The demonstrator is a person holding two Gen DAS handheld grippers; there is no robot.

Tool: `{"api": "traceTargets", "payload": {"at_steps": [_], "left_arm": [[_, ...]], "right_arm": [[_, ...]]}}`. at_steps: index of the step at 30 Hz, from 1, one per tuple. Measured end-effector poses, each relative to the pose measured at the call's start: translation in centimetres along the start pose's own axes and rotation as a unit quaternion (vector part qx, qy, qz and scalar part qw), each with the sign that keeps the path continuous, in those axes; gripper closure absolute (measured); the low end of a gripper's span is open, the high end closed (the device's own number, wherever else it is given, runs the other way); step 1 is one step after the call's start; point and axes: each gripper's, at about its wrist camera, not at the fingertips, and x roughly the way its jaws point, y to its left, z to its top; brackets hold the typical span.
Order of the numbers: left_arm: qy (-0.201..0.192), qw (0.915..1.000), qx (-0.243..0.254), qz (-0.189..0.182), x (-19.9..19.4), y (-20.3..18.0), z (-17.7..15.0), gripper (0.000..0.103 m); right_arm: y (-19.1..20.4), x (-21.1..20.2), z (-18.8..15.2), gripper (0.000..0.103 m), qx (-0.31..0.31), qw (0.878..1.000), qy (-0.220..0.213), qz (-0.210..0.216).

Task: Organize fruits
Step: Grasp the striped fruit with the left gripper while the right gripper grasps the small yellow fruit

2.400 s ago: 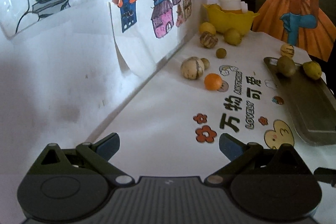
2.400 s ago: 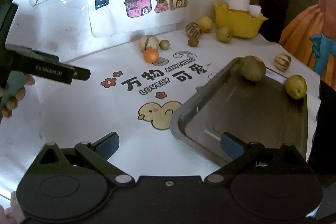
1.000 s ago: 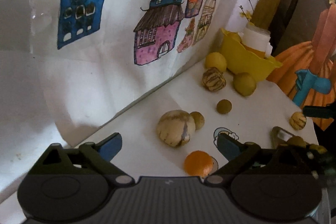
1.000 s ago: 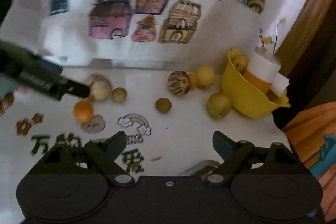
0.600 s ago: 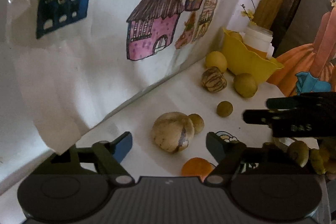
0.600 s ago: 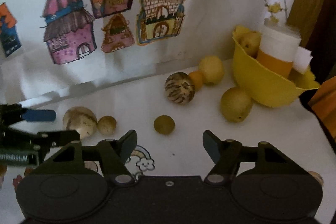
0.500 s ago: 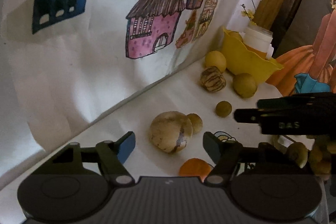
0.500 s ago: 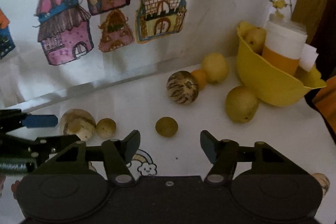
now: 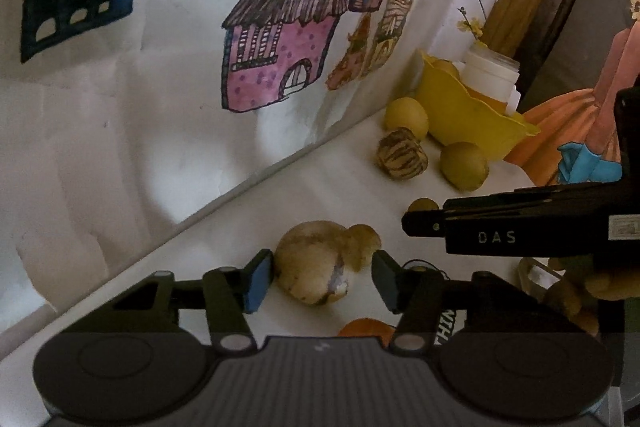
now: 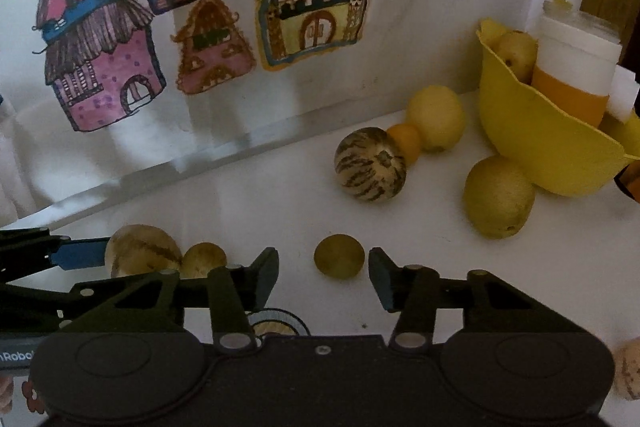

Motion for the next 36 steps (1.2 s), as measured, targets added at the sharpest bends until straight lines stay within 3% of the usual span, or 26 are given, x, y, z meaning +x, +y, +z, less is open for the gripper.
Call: {"api": "traceTargets", "payload": {"at_steps": [16,23,36], "left_arm": [[0.003,0.9999,0.012,0.007,0.5,-0.2,0.2,0.049],[0.006,0.9994,0.029,0.019,0.7,-0.9,0.3,0.050],[-0.007,0.9995,0.029,0.006,0.2,-0.9,-0.5,0.053]], "right_arm": [[-0.5,1.8,0.1,0.070,0.011,1.000,0.009,-0.012],[-0.4,1.4,0.0,0.071,0.014,1.000,0.007,-0.009],[-0.1,-0.7,-1.0,0.071,0.027,1.000,0.002,0.003]]}}
